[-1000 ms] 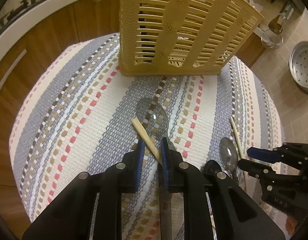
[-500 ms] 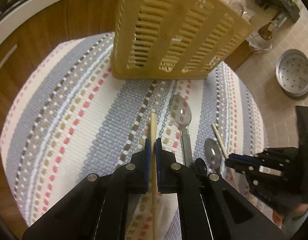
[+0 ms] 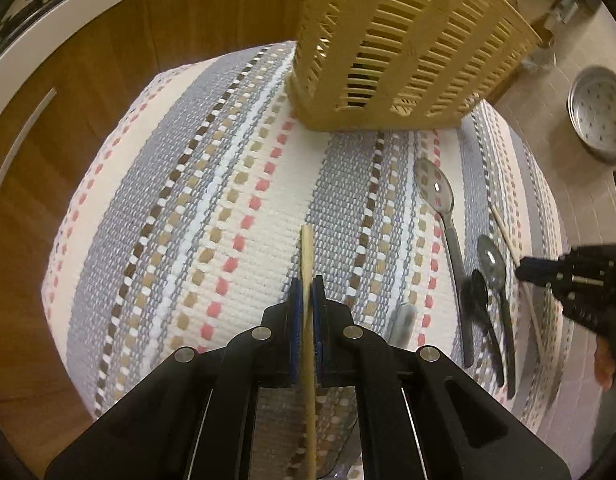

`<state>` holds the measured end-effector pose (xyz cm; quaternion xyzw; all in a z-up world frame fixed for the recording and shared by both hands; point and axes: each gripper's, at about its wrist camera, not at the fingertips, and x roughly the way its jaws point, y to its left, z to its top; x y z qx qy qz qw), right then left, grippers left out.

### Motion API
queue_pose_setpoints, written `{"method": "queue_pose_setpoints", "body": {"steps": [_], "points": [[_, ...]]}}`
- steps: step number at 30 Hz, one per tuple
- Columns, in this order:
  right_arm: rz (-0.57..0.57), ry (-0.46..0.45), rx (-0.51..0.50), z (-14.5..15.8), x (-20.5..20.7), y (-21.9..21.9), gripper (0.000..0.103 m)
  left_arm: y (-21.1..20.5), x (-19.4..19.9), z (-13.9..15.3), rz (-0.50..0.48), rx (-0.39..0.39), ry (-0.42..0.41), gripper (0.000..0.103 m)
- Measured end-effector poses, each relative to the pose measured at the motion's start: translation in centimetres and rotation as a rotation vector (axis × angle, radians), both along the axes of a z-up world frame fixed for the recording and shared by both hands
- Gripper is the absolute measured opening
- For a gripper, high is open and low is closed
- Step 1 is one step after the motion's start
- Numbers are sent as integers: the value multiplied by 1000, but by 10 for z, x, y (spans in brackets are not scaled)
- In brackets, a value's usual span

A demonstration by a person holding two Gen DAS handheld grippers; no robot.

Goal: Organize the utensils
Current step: 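Close the left gripper on its chopstick while the right gripper closes on its chopstick, then lift both chopsticks over the tan caddy and open both grippers to drop them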

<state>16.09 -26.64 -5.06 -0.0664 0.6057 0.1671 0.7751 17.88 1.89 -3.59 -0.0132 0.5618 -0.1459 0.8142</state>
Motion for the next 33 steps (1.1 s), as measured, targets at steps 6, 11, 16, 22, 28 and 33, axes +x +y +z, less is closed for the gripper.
{"method": "queue_pose_setpoints", "body": {"steps": [6,11,16,22,28,33], "points": [[19,49,2,-1,8,5,16,-2,-5,0,-63,54,21,15],[30,23,-59,0,8,18,16,-11,-14,-3,-88,116,1,15],[23,-25,-85,-2,2,33,5,-27,-27,-4,-88,246,-74,3],[55,-98,-14,11,-13,24,5,-11,-34,32,-18,63,-215,3],[41,-311,99,75,-34,17,5,-22,-43,91,40,-121,-407,4],[2,-526,178,135,-35,9,5,-32,-43,138,52,-272,-551,4]]}}
